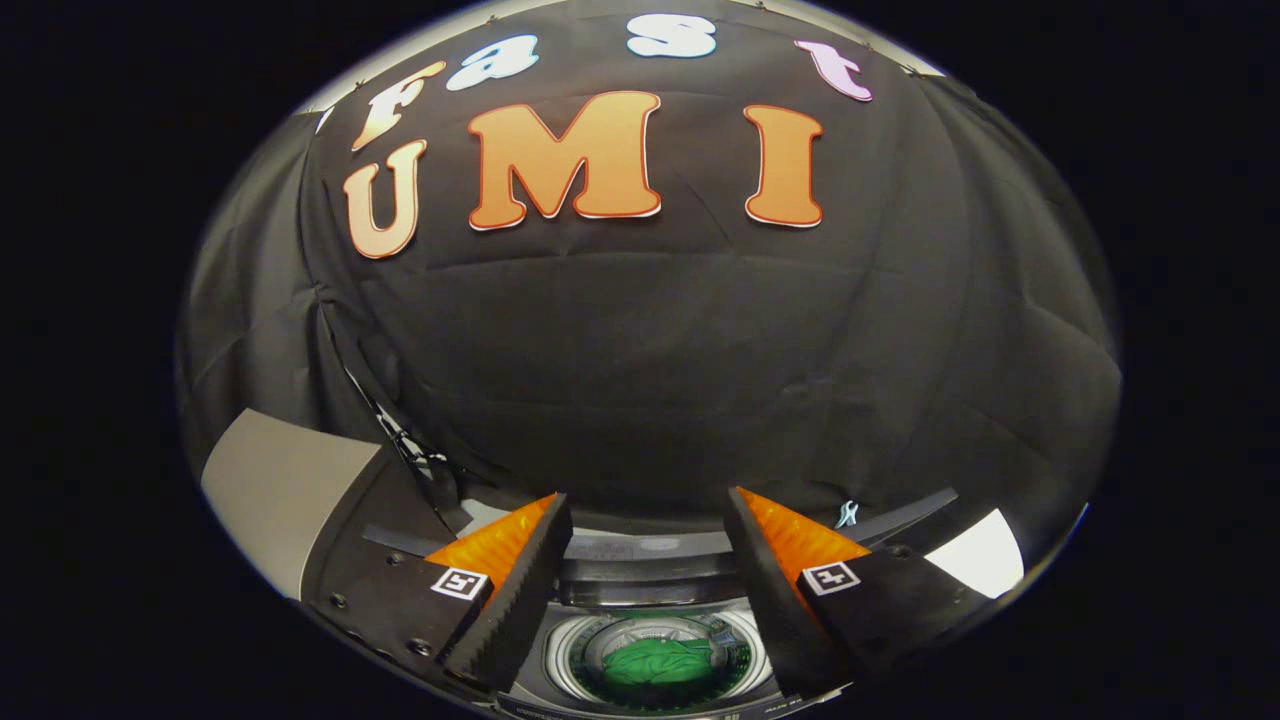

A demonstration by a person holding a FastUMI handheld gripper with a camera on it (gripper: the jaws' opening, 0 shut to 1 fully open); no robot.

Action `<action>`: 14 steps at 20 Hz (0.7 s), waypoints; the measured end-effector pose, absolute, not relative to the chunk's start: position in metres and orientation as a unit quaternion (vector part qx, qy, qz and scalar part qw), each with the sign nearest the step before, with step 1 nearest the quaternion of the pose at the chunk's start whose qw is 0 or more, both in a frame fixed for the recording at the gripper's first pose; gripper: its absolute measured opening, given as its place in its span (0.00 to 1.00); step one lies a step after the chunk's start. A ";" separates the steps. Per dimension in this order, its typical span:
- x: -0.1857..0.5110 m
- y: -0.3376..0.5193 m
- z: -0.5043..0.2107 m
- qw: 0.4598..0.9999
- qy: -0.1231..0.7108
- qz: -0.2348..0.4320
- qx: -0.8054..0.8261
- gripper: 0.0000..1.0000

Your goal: Put the clothes into the washing machine and then close the washing machine lid.

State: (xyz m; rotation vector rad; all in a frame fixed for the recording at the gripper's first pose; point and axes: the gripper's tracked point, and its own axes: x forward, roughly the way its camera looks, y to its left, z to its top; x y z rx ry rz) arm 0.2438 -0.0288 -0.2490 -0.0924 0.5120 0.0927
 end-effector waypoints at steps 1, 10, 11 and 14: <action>0.238 -0.030 -0.251 0.965 0.254 0.047 -0.046 0.99; 0.189 -0.042 -0.279 0.957 0.285 0.042 -0.038 0.99; 0.180 -0.046 -0.294 0.952 0.301 0.039 -0.038 0.99; 0.148 -0.046 -0.337 0.936 0.349 0.037 -0.017 1.00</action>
